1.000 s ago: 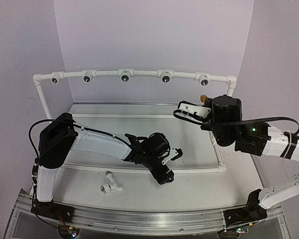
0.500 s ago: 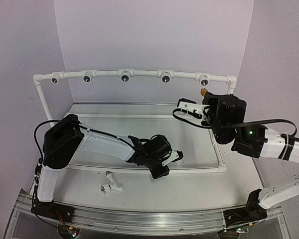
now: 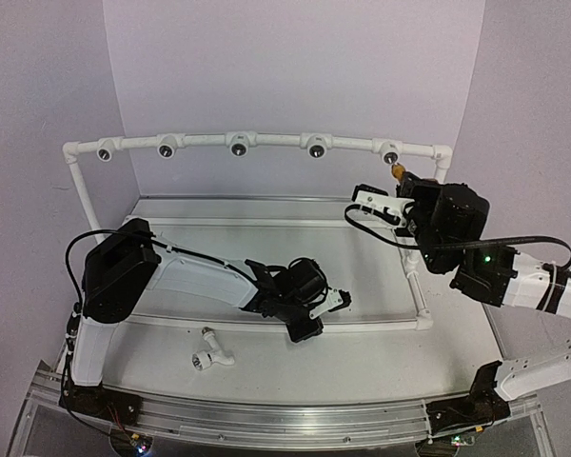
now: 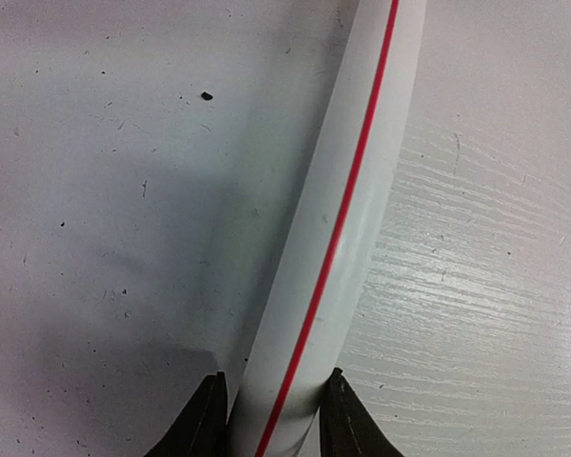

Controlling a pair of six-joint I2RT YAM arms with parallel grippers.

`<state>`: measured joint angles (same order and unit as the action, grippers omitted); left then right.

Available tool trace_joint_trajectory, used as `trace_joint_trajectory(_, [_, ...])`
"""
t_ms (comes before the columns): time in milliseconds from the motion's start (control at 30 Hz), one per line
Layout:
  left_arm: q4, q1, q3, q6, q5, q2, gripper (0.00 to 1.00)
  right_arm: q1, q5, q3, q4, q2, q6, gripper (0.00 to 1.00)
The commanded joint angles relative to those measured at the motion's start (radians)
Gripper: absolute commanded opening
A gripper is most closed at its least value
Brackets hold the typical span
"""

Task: Install the water faucets
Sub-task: Hold the pipeline at the center of the board.

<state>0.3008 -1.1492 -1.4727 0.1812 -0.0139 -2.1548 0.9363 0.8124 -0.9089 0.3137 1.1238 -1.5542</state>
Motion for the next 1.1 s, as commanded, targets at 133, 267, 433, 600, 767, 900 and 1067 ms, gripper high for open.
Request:
trace_joint_trajectory(133, [0.023,-0.01,-0.001,-0.062,-0.008,-0.083,0.0,-0.039,-0.106,-0.062,0.019,0.001,0.056,0.0])
trace_joint_trajectory(267, [0.012,-0.01,0.012,-0.069,-0.015,-0.076,0.0,-0.04,-0.098,-0.103,0.018,0.027,0.071,0.0])
trace_joint_trajectory(433, [-0.003,-0.011,0.026,-0.085,-0.003,-0.083,0.0,-0.043,-0.093,-0.114,0.017,0.046,0.076,0.0])
trace_joint_trajectory(600, [-0.012,-0.012,0.039,-0.077,0.003,-0.082,0.0,-0.057,-0.086,-0.118,0.012,0.059,0.089,0.0])
trace_joint_trajectory(767, [-0.016,-0.012,0.048,-0.074,-0.003,-0.08,0.0,-0.09,-0.086,-0.113,0.008,0.058,0.096,0.0])
trace_joint_trajectory(900, [-0.018,-0.013,0.055,-0.071,-0.014,-0.079,0.0,-0.095,-0.085,-0.122,0.007,0.051,0.111,0.0])
trace_joint_trajectory(1067, [-0.022,-0.012,0.069,-0.064,-0.011,-0.08,0.0,-0.095,-0.089,-0.136,0.005,0.064,0.118,0.0])
